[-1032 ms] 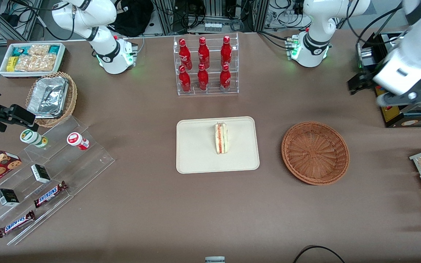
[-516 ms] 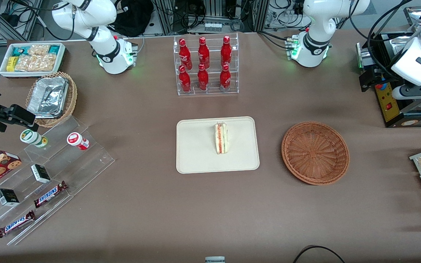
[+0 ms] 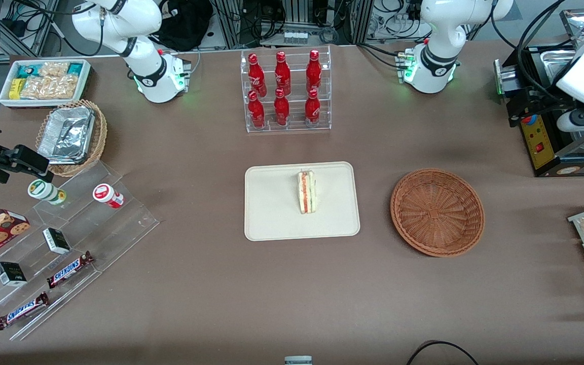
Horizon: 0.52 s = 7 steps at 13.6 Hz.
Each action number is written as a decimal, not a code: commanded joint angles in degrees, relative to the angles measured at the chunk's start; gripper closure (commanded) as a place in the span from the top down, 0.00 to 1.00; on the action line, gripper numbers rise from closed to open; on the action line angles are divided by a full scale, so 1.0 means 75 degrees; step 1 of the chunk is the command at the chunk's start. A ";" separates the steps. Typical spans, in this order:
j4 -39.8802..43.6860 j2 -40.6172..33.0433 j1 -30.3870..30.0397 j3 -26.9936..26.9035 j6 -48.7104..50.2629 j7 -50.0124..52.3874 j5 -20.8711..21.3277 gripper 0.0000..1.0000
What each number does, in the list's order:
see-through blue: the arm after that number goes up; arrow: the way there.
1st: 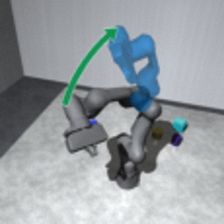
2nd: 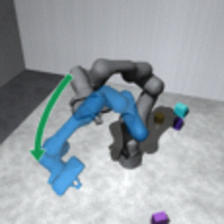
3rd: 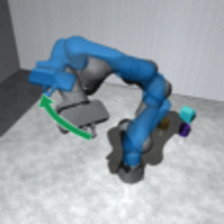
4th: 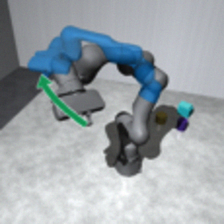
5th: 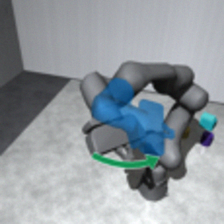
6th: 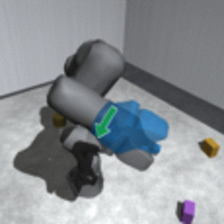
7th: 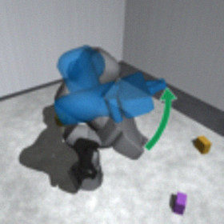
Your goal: Place sandwich from basket to tray
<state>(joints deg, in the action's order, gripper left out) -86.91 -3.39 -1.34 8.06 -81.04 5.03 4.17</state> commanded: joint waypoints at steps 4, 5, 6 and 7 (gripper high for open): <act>0.0467 0.0183 -0.0114 -0.0020 0.0118 -0.0178 -0.0028 1.00; 0.0432 0.0160 -0.0102 -0.0125 0.0165 -0.0248 -0.0040 1.00; 0.0397 0.0160 -0.0102 -0.0126 0.0188 -0.0237 -0.0040 1.00; 0.0420 0.0218 -0.0102 -0.0126 0.0177 -0.0214 -0.0040 1.00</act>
<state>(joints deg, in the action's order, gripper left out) -85.24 -2.71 -1.47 6.95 -80.82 4.48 4.18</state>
